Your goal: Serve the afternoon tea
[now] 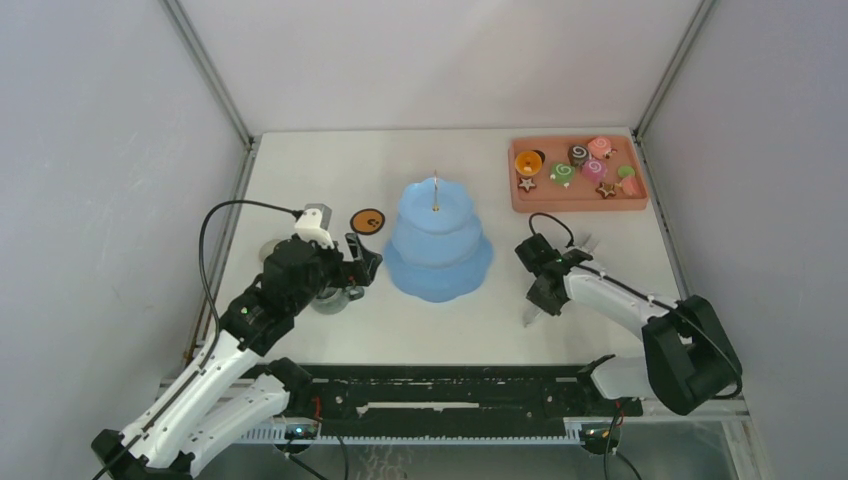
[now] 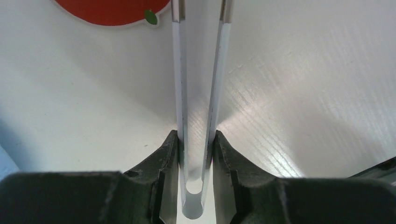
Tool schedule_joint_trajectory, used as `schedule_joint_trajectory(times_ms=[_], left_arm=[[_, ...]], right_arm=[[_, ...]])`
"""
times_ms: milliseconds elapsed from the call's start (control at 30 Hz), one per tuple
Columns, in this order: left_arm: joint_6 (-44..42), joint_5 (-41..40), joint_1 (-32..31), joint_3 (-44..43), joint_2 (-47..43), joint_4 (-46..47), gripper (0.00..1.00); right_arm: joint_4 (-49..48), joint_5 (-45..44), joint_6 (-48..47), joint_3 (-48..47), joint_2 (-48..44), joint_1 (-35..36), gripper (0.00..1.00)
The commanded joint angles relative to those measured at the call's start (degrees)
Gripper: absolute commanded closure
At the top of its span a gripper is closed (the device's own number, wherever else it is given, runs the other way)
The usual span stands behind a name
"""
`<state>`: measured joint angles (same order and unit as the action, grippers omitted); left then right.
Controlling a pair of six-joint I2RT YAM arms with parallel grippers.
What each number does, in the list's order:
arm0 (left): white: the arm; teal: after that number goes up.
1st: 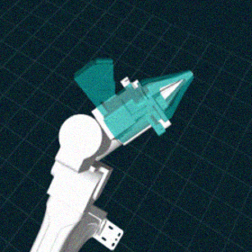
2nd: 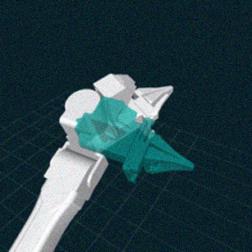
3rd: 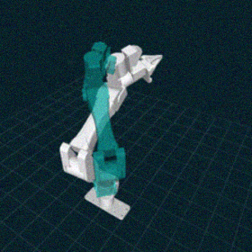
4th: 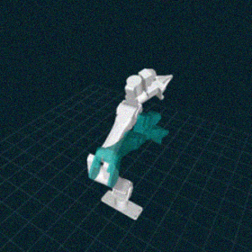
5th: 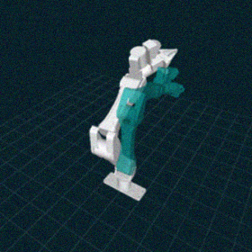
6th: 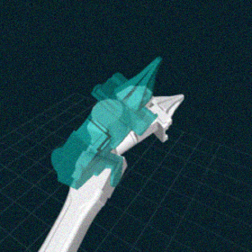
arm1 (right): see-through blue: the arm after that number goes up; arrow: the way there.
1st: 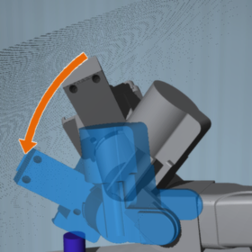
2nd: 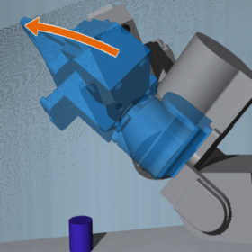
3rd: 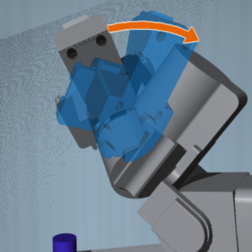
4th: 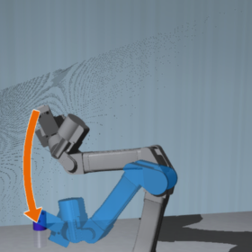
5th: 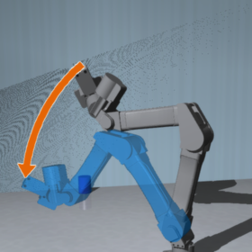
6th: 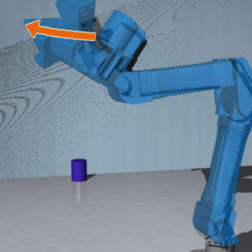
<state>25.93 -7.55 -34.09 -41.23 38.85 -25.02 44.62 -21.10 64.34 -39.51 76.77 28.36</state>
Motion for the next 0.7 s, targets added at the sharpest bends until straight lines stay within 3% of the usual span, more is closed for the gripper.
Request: schedule_joint_trajectory(times_ms=[0, 133, 200, 300, 467, 667], left_arm=[[-0.6, -0.7, -0.3, 0.6, -0.2, 0.6, 0.00], [-0.8, -1.2, -0.3, 0.4, 0.0, 0.7, 0.00], [-0.9, -1.4, -0.3, 0.3, 0.1, 0.6, 0.00], [-1.0, -1.6, -0.3, 0.3, 0.2, 0.6, 0.00], [-0.7, -1.7, -0.3, 0.6, 0.1, 0.6, 0.00], [-0.8, -2.0, -0.3, 1.0, -0.4, 0.6, 0.00]], right_arm=[[-1.4, -3.4, -11.3, -1.0, -5.5, -0.9, 0.73], [-3.3, -2.1, -23.8, -3.2, -6.9, -1.8, 0.72], [-3.6, -1.4, -29.7, -4.6, -6.5, -1.8, 0.79], [-2.3, 0.1, -34.5, -7.3, -4.5, -2.1, 1.00], [-3.9, 6.4, -38.7, -8.3, -0.6, -0.8, 1.00], [-5.5, 1.2, -37.7, -8.4, 5.4, 2.2, 0.92]])
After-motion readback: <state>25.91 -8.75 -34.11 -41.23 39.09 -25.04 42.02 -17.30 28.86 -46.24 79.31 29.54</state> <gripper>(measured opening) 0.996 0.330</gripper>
